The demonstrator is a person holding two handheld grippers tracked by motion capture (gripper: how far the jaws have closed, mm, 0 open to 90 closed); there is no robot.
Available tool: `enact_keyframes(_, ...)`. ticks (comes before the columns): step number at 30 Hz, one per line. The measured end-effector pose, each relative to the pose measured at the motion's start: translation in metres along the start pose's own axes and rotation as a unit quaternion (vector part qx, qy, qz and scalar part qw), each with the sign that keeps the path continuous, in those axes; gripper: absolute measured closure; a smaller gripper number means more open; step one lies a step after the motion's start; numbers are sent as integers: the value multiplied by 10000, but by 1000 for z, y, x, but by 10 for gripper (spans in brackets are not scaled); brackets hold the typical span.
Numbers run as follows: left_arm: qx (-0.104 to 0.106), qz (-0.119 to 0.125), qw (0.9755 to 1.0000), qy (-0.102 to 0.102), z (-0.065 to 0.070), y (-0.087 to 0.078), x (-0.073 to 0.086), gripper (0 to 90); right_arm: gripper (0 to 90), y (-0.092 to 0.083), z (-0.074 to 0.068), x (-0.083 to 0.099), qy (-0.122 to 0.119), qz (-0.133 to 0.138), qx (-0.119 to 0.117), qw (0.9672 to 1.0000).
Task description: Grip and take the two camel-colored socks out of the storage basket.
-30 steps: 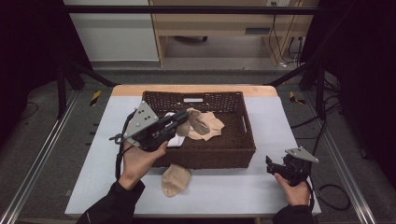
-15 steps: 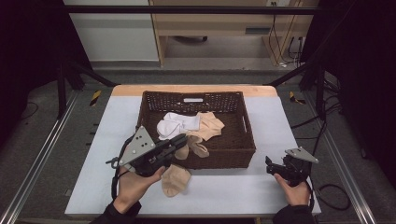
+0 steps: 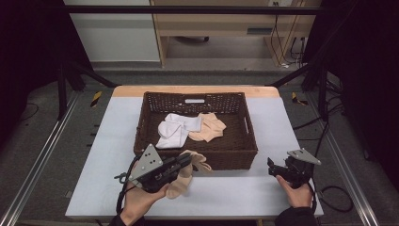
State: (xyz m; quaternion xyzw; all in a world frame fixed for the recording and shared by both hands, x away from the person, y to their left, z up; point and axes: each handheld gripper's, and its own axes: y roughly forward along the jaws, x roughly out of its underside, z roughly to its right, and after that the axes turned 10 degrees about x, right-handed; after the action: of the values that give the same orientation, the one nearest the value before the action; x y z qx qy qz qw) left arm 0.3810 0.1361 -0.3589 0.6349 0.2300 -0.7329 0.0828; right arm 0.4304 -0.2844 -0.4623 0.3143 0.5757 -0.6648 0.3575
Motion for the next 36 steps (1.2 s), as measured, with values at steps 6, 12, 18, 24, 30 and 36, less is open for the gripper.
enact_keyframes(6, 50, -188, 9997, -117, 1, 1, 19, 849, 57, 0, 0, 0, -8, -13, -2, 10000)
enact_keyframes(12, 97, -496, 9984, -269, -3, 8, 39, 849, 58, 0, -1, 1, -18, -24, -30, 10000)
enact_keyframes(18, 43, -937, 9948, -388, -6, 21, 63, 847, 58, 0, -1, 1, -21, -18, -38, 10000)
enact_keyframes(24, 56, -1276, 9905, -515, -11, 36, 83, 843, 58, 1, -2, 1, -53, -25, -42, 10000)
enact_keyframes(30, 75, -1318, 9894, -602, -13, 38, 89, 743, 58, 1, -2, 1, -64, -24, -40, 10000)
enact_keyframes(36, -136, -1095, 9921, -603, -15, 22, 84, 546, 57, 0, -1, 1, -40, -16, -38, 10000)
